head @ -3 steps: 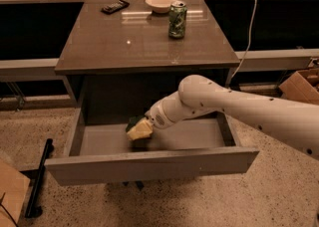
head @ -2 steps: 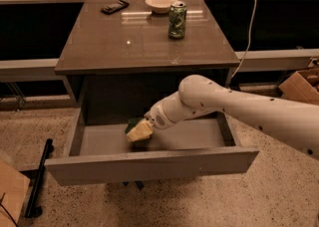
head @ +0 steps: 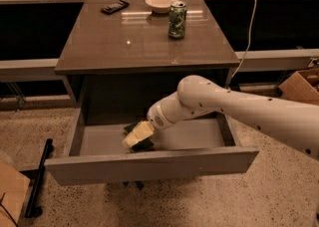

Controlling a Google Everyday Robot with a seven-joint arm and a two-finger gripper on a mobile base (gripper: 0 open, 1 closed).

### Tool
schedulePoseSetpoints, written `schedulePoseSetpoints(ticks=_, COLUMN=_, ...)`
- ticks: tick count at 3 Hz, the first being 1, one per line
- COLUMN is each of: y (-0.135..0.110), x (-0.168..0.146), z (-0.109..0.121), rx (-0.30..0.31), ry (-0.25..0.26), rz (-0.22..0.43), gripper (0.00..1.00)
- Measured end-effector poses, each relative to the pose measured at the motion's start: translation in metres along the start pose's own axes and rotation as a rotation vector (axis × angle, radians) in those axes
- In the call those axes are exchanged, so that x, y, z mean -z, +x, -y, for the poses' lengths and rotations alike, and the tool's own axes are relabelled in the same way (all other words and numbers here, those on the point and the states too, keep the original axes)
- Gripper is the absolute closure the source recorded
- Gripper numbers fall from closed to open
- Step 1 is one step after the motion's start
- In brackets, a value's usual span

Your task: Place sponge into top drawer

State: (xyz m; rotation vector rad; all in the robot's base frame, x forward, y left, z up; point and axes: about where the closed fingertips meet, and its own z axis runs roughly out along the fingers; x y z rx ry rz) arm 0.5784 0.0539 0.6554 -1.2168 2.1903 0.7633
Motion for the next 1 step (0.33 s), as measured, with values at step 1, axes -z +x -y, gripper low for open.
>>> schedulePoseSetpoints(ticks=1, y=0.0, x=0.0, z=0.0, rx=0.0, ry=0.0, rz=0.0, gripper=0.0)
